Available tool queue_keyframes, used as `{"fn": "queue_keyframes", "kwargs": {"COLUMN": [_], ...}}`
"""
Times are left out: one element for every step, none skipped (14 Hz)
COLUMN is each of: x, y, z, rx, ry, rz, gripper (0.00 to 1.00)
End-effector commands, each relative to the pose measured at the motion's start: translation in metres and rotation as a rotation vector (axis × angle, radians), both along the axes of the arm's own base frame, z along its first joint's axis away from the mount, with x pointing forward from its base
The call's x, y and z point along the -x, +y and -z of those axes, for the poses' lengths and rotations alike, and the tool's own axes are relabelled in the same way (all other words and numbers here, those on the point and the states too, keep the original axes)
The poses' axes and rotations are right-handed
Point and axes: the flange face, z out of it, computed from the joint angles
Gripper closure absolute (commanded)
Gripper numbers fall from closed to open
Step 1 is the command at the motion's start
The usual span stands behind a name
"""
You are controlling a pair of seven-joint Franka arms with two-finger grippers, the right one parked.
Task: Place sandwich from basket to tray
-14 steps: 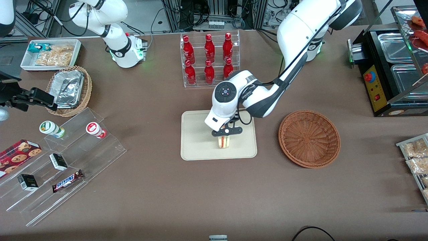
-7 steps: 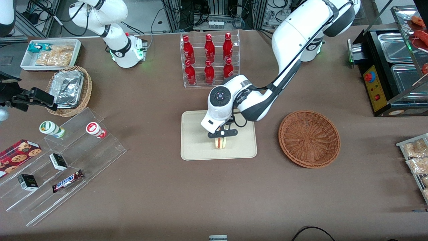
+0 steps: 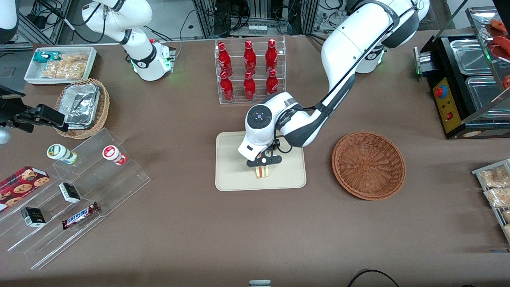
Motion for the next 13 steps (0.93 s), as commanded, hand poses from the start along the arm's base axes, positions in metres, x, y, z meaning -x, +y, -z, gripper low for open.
{"fn": "queue_keyframes", "kwargs": {"x": [-0.002, -0.003, -0.005, -0.007, -0.012, -0.022, -0.036, -0.045, -0.045, -0.044, -0.045, -0.054, -0.06], "y": [-0.007, -0.006, -0.004, -0.002, 0.002, 0.01, 0.026, 0.038, 0.042, 0.047, 0.054, 0.07, 0.086], "z": [-0.003, -0.004, -0.008, -0.012, -0.025, -0.037, -0.053, -0.072, -0.083, -0.099, -0.113, -0.127, -0.14], "rx": [-0.006, -0.016, -0.034, -0.05, -0.047, -0.044, -0.032, -0.022, -0.021, -0.021, -0.02, -0.021, -0.037], "ry": [-0.032, -0.043, -0.077, -0.108, -0.13, -0.142, -0.152, -0.169, -0.181, -0.202, -0.22, -0.238, -0.244], "rz": [-0.021, -0.019, 0.001, 0.019, 0.012, -0.013, -0.068, -0.109, -0.113, -0.117, -0.124, -0.151, -0.173], "gripper": [0.0, 0.0, 0.0, 0.0, 0.0, 0.0, 0.0, 0.0, 0.0, 0.0, 0.0, 0.0, 0.0]}}
